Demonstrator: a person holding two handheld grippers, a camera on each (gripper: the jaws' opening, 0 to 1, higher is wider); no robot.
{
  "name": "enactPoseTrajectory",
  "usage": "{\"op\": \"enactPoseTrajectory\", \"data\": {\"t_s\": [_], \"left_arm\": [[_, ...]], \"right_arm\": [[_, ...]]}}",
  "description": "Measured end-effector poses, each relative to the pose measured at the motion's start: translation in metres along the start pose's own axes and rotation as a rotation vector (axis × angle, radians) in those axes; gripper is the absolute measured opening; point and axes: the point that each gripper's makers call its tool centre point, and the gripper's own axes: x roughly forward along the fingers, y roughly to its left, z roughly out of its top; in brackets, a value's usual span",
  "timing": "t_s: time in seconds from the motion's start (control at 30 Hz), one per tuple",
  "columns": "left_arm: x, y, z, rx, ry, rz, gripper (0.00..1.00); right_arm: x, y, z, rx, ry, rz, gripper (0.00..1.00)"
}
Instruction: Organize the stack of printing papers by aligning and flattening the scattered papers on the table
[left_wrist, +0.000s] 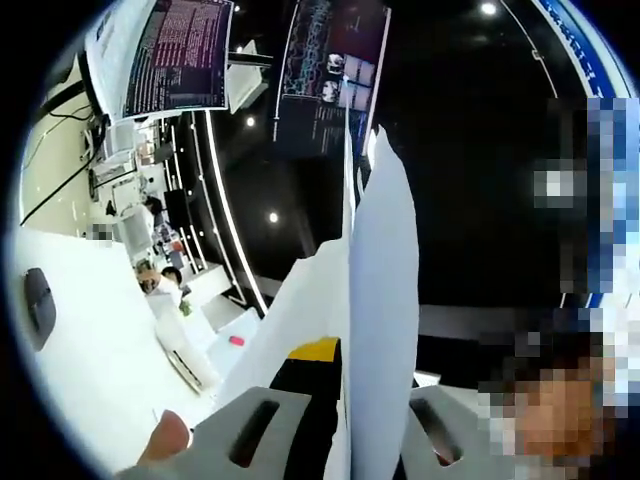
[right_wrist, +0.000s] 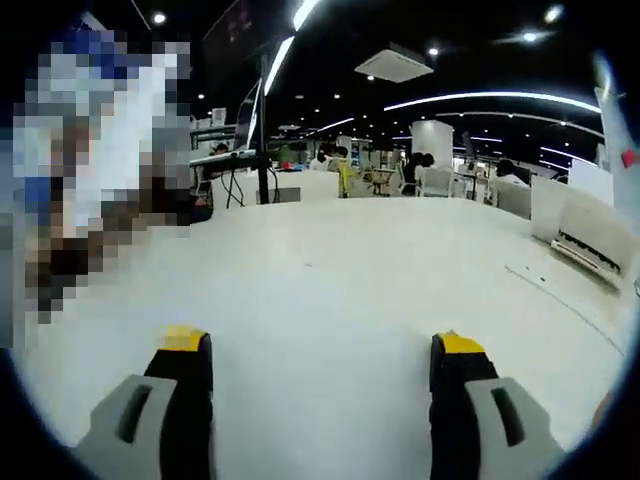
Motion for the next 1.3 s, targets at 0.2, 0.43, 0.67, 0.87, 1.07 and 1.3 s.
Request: {"op": "enactPoseTrajectory", "data": {"t_s": [0.2, 0.43, 0.67, 0.87, 1.07, 1.3], "left_arm": [[-0.001, 0.002, 0.000, -0.005, -0.002, 0.005, 0.06], [-0.002, 0.001, 0.000, -0.004, -0.002, 0.004, 0.06], [-0.002, 0.001, -0.001, -0.003, 0.000, 0.008, 0.06], [-0.002, 0.002, -0.001, -0.003, 0.004, 0.007, 0.06], [-0.003, 0.002, 0.000, -0.001, 0.005, 0.009, 0.06], [-0.003, 0.001, -0.002, 0.003, 0.008, 0.011, 0.06]], "right_arm": [[-0.001, -0.002, 0.002, 0.007, -0.001, -0.018, 0.79], [-0.001, -0.001, 0.003, 0.008, 0.005, -0.023, 0.74], [0.000, 0.000, 0.004, 0.006, 0.005, -0.021, 0.74], [0.000, -0.001, 0.005, 0.005, 0.003, -0.021, 0.64], [0.001, -0.002, 0.005, 0.005, 0.001, -0.021, 0.63], [-0.001, -0.011, 0.006, -0.042, 0.103, -0.042, 0.68]]}}
